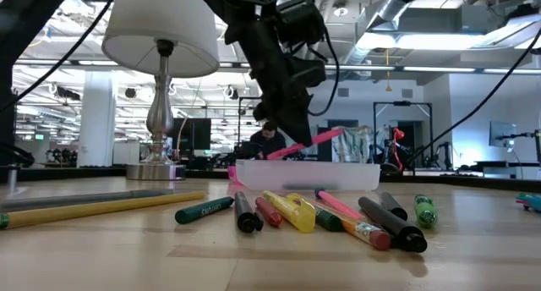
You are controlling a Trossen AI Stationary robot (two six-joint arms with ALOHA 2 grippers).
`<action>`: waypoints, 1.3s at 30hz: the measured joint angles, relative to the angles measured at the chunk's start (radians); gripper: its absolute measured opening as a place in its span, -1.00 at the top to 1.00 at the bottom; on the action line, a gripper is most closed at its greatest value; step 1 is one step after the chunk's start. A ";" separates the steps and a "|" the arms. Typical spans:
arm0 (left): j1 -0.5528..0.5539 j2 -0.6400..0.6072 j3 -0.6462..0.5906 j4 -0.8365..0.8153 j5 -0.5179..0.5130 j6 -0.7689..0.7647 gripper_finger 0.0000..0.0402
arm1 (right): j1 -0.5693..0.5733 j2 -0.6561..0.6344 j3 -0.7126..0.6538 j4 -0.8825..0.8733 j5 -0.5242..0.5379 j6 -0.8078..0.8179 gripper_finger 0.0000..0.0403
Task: Pick & place school supplies into a supply box
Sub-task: Put the pink pen into the pink supply box, then put the blue pen into the pink supply box
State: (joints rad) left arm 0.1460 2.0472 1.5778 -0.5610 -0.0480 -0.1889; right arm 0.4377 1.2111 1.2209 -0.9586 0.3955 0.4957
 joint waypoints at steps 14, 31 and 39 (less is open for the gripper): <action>0.061 0.000 0.001 -0.104 0.010 0.052 0.33 | 0.036 0.000 0.000 -0.024 0.059 0.182 0.52; -0.010 -0.286 -0.016 -0.220 0.088 0.254 0.13 | 0.090 0.132 -0.001 -0.041 0.038 0.713 0.52; -0.025 -0.461 -0.067 -0.249 0.060 0.276 0.13 | 0.119 0.224 -0.001 -0.120 -0.106 1.154 0.52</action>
State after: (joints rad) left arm 0.1207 1.5859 1.5106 -0.8103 0.0119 0.0875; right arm 0.5564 1.4352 1.2201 -1.0785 0.2895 1.6492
